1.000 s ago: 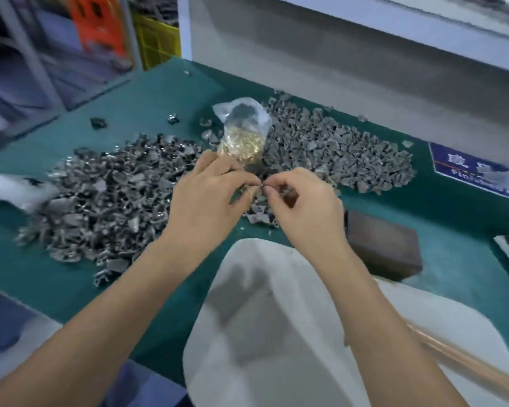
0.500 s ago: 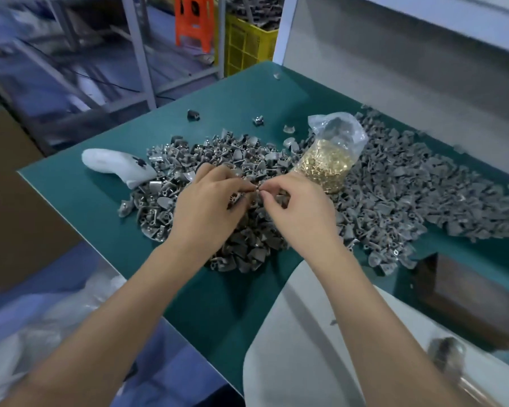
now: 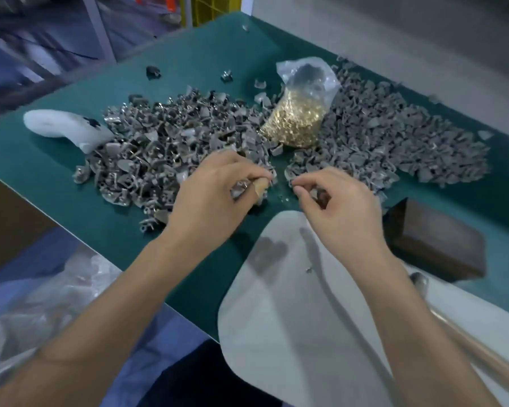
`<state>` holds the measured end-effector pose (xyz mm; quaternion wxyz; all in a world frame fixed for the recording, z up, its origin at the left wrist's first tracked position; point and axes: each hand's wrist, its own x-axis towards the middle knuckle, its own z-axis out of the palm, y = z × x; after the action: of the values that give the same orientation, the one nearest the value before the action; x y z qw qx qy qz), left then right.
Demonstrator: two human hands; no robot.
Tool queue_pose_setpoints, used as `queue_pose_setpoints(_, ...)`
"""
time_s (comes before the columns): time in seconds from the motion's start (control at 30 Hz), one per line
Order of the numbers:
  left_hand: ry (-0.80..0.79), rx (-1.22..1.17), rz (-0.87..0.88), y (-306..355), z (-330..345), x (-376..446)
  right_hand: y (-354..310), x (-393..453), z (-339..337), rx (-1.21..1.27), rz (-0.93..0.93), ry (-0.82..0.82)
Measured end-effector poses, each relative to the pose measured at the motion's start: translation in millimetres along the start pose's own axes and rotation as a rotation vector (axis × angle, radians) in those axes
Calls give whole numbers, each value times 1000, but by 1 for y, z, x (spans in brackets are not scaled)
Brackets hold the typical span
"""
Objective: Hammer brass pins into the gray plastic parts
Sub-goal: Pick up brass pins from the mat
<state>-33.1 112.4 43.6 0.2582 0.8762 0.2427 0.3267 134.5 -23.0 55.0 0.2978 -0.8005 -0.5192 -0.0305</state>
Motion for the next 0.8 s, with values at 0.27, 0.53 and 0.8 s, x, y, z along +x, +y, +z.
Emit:
queue_pose_setpoints(0.27, -138, -72, 114, 38, 56, -48, 31, -98, -25, 135, 49, -129)
queue_pose_setpoints(0.53, -218, -32, 100, 34, 60, -52, 26, -106, -26, 190, 95, -246)
queue_pose_setpoints(0.8, -283, 44, 11, 44, 65, -35, 19, -107, -16, 140, 89, -186)
